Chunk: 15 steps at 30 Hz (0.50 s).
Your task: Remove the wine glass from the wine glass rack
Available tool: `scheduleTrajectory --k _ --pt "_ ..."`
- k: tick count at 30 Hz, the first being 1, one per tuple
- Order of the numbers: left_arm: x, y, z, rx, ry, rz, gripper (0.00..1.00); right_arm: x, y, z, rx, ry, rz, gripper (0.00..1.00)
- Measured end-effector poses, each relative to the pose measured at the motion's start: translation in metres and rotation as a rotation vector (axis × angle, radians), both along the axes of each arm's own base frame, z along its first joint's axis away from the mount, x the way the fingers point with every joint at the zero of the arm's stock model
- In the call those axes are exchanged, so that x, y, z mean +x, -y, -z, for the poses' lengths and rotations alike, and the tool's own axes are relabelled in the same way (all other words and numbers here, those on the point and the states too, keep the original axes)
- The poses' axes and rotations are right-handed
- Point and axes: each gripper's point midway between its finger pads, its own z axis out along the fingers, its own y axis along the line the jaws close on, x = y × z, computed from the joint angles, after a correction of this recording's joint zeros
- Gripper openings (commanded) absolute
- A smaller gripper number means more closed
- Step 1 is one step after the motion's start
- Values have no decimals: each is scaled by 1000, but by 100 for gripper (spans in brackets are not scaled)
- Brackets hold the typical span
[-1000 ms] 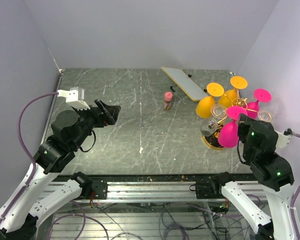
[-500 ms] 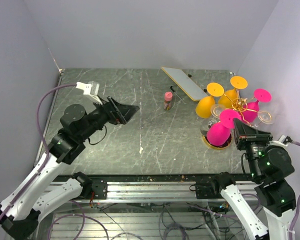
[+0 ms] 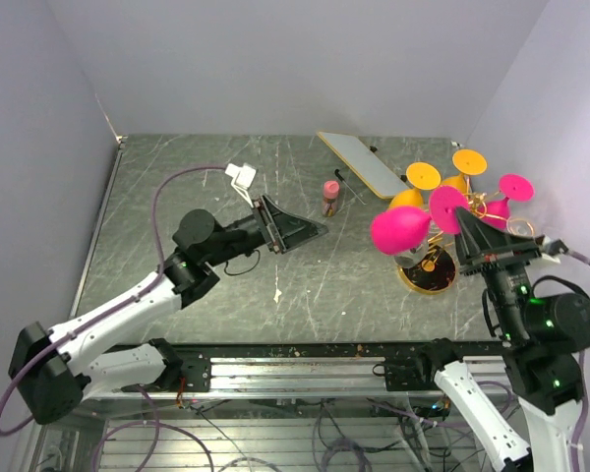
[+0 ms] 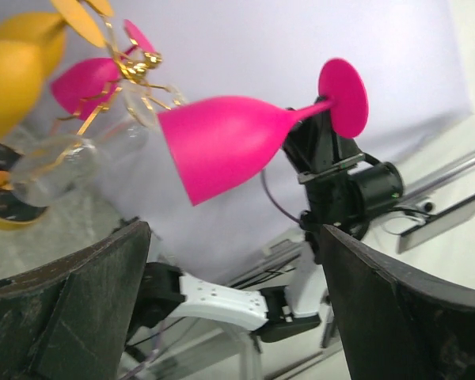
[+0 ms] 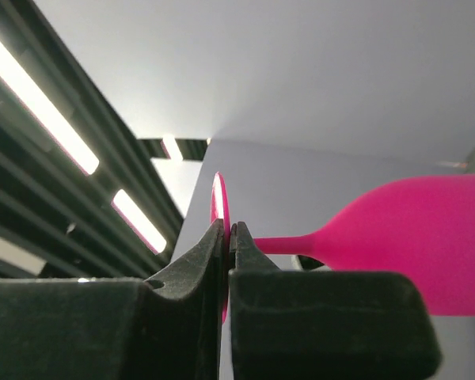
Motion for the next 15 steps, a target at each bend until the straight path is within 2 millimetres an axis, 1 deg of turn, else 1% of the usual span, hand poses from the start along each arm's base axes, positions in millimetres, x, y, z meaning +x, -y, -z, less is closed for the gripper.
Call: scheduleTrajectory --k 2,5,7,9,11,15 --pt "-6 12 0 -48 -23 43 98 7 -12 -7 30 12 -58 0" --pt "-10 24 9 -91 -74 83 98 14 -25 -17 67 30 -124 0" --pt "-11 28 13 -114 -106 90 98 15 -28 -22 88 47 -152 0" --pt "-12 31 13 -139 -126 100 98 12 -33 -28 126 74 -195 0" --pt "-14 33 8 -168 -133 110 98 11 -38 -28 152 84 -234 0" --pt "-19 34 -4 -228 -128 129 99 19 -47 -13 185 48 -288 0"
